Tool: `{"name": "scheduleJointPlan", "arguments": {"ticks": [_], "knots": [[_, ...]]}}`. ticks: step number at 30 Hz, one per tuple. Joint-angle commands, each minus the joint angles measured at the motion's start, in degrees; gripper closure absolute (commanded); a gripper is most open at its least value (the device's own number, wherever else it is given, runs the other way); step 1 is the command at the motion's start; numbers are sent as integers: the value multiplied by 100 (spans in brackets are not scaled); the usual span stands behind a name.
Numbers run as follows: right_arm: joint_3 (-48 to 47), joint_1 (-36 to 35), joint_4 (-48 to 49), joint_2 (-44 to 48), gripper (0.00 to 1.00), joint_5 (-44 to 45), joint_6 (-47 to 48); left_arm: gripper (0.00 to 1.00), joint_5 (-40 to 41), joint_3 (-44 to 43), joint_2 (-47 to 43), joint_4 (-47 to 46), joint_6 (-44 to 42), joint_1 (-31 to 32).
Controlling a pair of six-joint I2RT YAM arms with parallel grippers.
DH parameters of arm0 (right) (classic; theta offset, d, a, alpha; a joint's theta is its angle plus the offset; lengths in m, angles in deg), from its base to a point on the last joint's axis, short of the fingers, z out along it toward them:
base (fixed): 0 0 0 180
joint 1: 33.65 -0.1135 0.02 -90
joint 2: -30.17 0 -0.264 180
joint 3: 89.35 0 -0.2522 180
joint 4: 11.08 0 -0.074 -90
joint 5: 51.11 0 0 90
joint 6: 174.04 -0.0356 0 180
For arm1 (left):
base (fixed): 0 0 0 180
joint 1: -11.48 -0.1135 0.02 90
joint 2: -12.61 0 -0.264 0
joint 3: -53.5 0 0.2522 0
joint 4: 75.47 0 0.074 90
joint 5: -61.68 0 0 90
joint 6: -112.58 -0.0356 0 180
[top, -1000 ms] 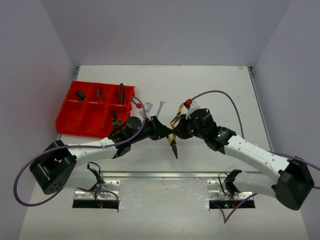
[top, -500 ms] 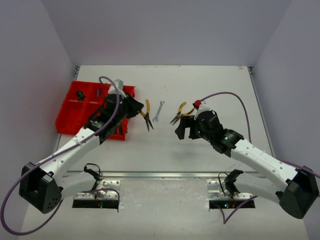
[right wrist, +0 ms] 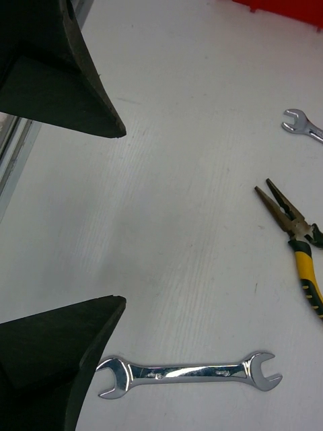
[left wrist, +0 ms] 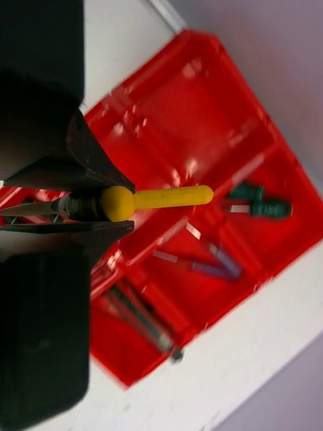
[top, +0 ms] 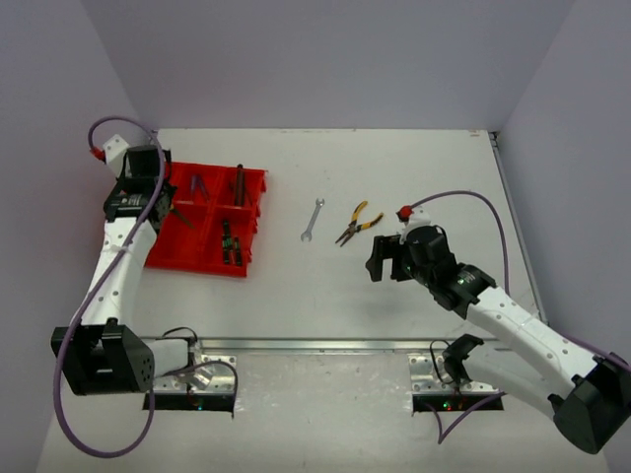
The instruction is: Sort the tools into containers
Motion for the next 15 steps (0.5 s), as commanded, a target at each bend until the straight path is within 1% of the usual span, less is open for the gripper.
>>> {"name": "scheduleJointPlan", "arguments": {"ticks": [1, 3, 6, 8, 10, 12, 14, 15], "knots": [[119, 115, 261, 111, 1, -217, 120, 100, 20, 5, 30, -361, -432, -756], [150, 123, 314, 102, 1, -342, 128, 100, -16, 50, 53, -629, -691, -976], [197, 114, 379, 141, 1, -464, 94, 100, -255, 80, 33, -1034, -1323, -1041], [249, 123, 438, 175, 1, -534, 82, 100, -46, 209, -25, -1428, -1508, -1043], [272, 123, 460, 213, 1, -631, 45, 100, -21, 471, -153, -2259, -2031, -1059], [314, 123, 553, 232, 1, -788, -16, 100, -641, 1187, -296, -3164, -2901, -1067], [341, 121, 650, 233, 1, -981, -75, 96, -949, 1496, -242, -4087, -3265, -1113], [360, 117, 690, 228, 1, -1064, -114, 94, -1145, 1488, -164, -4145, -3344, -1181]]}}
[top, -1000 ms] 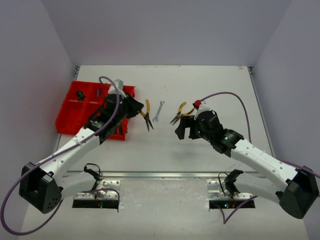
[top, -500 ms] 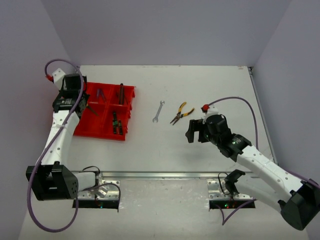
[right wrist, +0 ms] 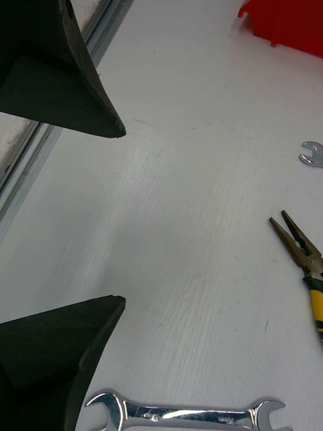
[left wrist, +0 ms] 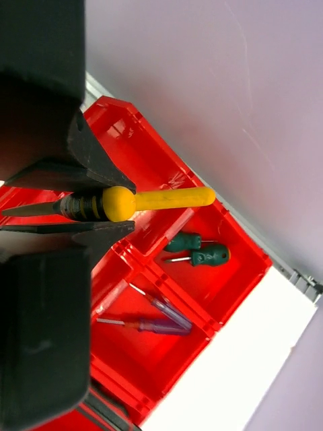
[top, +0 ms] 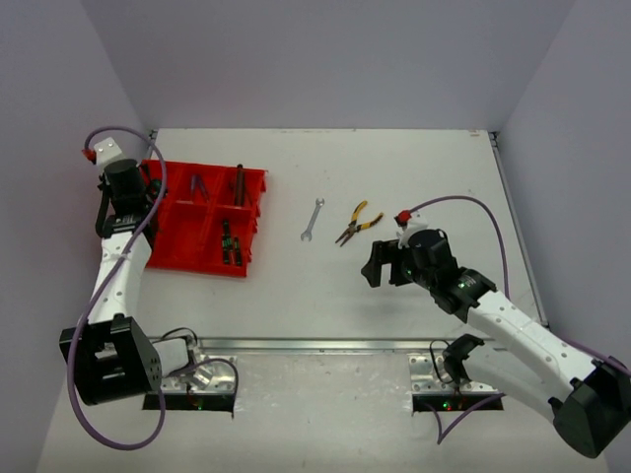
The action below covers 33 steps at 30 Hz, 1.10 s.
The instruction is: Sort the tools into containers
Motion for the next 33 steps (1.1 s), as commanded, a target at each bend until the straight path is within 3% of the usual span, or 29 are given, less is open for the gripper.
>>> {"name": "scheduleJointPlan", "arguments": {"ticks": [1, 8, 15, 21, 30, 33], "knots": [[60, 10, 456, 78, 1, -445, -146, 93, -951, 331, 22, -1958, -1302, -217], [197, 14, 717, 65, 1, -732, -316, 100, -2464, -99, 500, -2000, -2493, -1041], [198, 14, 715, 9, 1, -707, -278, 99, -2967, -49, 919, -1842, -3296, -1205], [189, 14, 727, -71, 1, -690, -270, 95, -3181, 439, 1144, -2347, -3188, -1227], [194, 14, 733, -100, 1, -604, -252, 92, -3536, 286, 1795, -2305, -2583, -1430], [192, 8, 733, -94, 1, -613, -252, 78, -3614, 264, 1896, -2224, -2489, -1471]]}}
